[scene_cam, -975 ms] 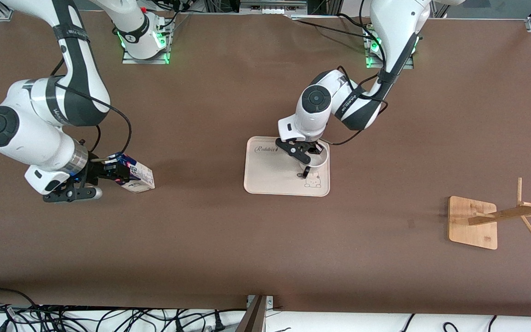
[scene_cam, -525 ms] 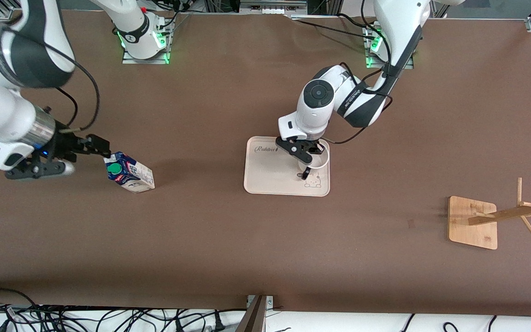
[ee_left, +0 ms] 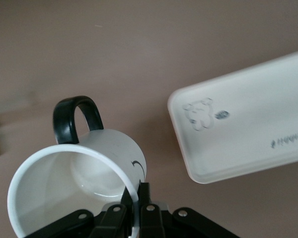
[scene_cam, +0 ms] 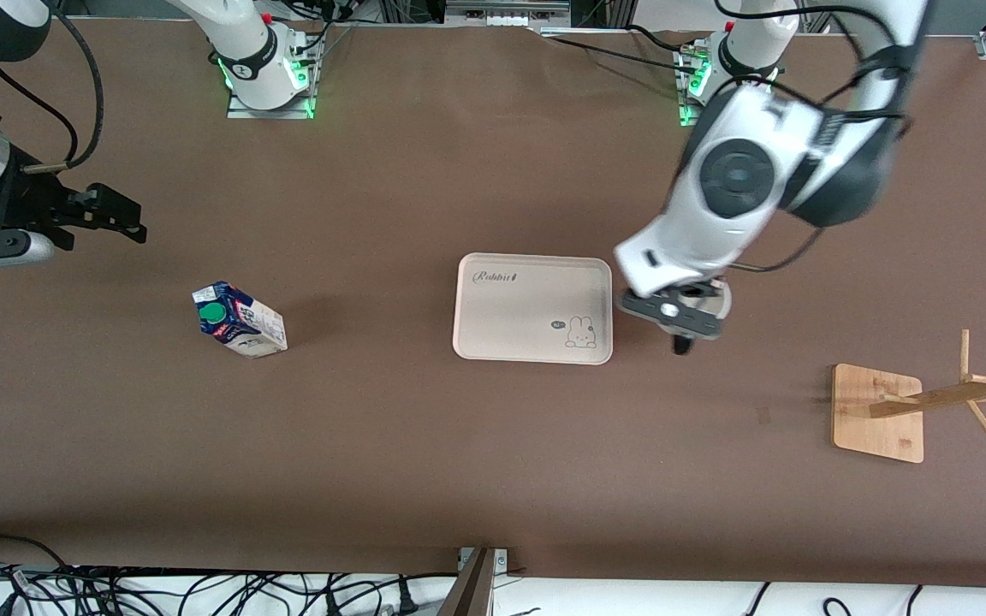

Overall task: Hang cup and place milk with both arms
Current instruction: 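Lift the mug with the left gripper while the right gripper withdraws, then carry the mug to the wooden stand and hook its handle on a peg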

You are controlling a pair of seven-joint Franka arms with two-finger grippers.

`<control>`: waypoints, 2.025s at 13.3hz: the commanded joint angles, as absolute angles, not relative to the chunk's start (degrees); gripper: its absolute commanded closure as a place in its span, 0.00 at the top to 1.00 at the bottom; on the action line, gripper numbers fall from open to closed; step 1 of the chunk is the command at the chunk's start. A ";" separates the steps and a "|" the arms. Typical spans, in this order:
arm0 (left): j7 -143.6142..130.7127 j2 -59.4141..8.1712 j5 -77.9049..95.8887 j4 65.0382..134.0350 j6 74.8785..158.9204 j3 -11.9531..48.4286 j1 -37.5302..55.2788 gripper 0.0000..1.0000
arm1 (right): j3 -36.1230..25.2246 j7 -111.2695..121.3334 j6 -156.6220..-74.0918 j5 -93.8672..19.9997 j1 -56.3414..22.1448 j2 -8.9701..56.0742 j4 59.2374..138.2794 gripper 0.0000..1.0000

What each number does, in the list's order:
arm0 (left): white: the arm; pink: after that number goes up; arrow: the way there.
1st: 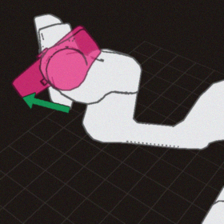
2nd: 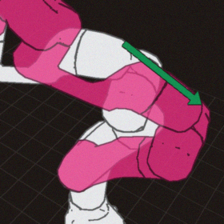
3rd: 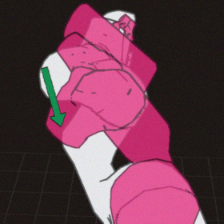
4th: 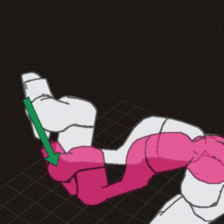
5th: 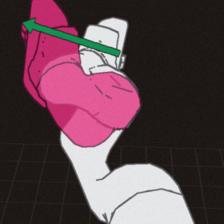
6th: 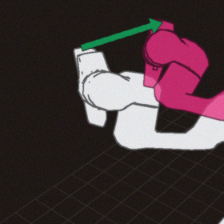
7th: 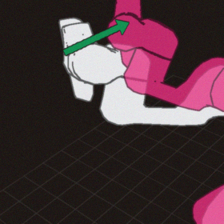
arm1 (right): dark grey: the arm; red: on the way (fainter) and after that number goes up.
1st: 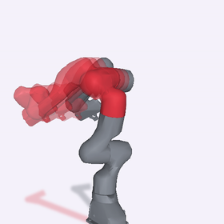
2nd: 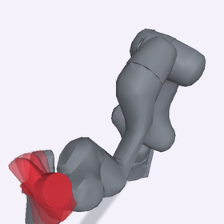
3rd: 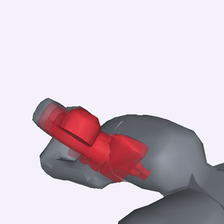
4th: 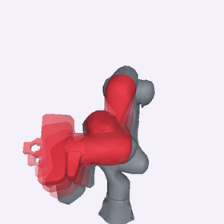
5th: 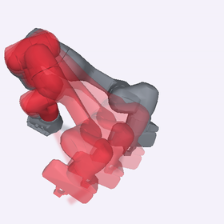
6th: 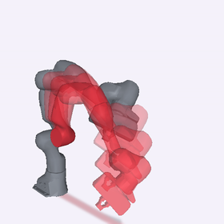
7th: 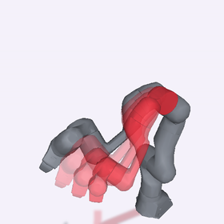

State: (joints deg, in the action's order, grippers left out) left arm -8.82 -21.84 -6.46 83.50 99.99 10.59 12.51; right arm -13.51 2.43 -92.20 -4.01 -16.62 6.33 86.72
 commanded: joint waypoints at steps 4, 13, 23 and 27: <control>-8.27 -21.71 -6.42 75.51 97.74 11.86 -1.03 0.00 | -13.45 2.55 -90.97 -3.34 -16.26 7.29 85.34 1.00; 10.01 -19.95 2.28 76.11 94.66 11.60 -15.46 0.00 | -13.36 2.20 -93.60 -1.85 -16.35 7.82 85.34 1.00; 19.32 -22.15 2.46 75.67 96.68 11.25 -18.28 0.00 | -13.36 2.20 -94.30 -1.85 -16.44 7.82 85.34 1.00; 20.04 -22.24 2.37 75.76 96.68 11.16 -20.82 0.00 | -13.36 2.20 -94.31 -1.85 -16.35 7.82 85.34 1.00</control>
